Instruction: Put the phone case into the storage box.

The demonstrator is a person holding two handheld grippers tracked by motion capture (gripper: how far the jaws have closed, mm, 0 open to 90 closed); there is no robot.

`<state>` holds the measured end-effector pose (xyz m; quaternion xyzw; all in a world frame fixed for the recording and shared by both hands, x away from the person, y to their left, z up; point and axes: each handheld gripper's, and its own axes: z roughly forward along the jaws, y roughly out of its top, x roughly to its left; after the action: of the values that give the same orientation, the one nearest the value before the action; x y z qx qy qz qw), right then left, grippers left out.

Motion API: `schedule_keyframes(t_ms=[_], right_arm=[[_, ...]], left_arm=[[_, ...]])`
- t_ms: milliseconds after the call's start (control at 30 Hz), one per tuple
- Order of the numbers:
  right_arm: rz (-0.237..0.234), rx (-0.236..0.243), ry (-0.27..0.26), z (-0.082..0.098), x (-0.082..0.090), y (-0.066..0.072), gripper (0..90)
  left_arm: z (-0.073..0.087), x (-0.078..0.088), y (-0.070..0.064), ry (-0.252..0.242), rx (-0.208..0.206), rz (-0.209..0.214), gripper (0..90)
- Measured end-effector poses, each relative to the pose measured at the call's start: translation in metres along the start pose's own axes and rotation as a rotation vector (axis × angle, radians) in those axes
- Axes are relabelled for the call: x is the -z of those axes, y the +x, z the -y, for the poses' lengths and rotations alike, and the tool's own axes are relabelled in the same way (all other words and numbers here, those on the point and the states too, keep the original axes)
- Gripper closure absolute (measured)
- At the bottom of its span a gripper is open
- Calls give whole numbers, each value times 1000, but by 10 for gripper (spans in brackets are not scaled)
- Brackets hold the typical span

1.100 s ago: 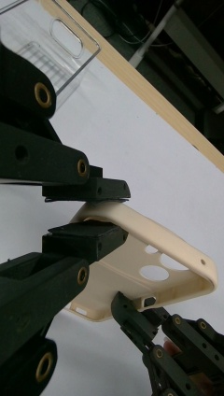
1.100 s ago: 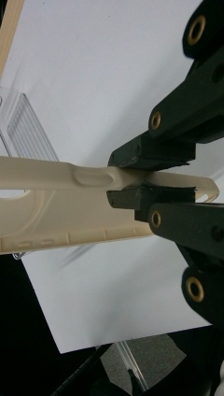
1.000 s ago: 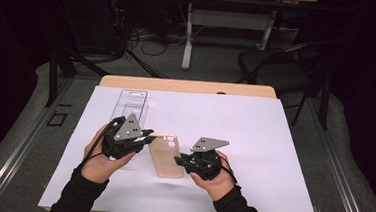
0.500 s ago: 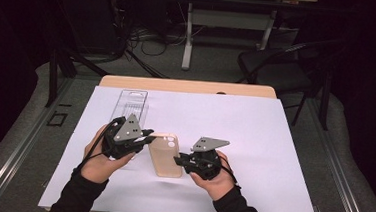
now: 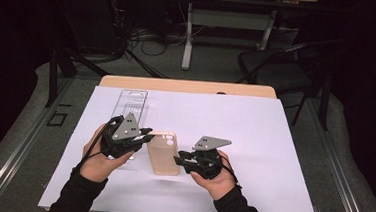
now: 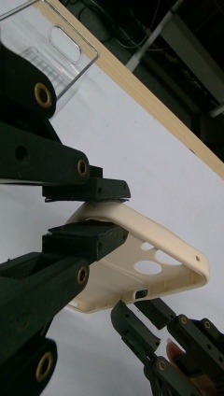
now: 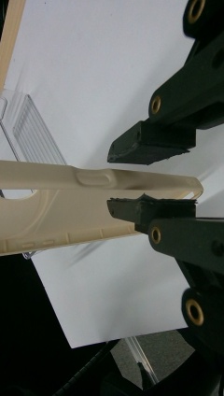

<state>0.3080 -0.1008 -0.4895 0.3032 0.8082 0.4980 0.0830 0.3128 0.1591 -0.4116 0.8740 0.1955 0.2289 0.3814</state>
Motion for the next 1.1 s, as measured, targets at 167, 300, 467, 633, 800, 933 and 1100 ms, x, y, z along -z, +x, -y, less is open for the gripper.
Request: schedule_keyframes(t_ms=[167, 300, 467, 633, 800, 933, 1100], right_arm=[[7, -3, -8, 0, 2, -2, 679], [15, -15, -18, -1, 3, -4, 656], [20, -17, -24, -1, 5, -7, 651], [27, -21, -28, -1, 6, -8, 634], [32, -20, -33, -1, 6, -10, 595], [37, -21, -39, -1, 7, -11, 579], [43, -22, -41, -1, 8, -12, 565]], left_arm=[[1, 1, 2, -10, 10, -9, 789], [2, 2, 4, -18, 11, -12, 789], [3, 2, 6, -26, 24, -10, 789], [5, 2, 8, -23, 21, -10, 788], [7, 1, 9, -35, 35, -9, 788], [9, 1, 11, -44, 36, -14, 788], [10, 3, 12, -49, 33, -15, 788]])
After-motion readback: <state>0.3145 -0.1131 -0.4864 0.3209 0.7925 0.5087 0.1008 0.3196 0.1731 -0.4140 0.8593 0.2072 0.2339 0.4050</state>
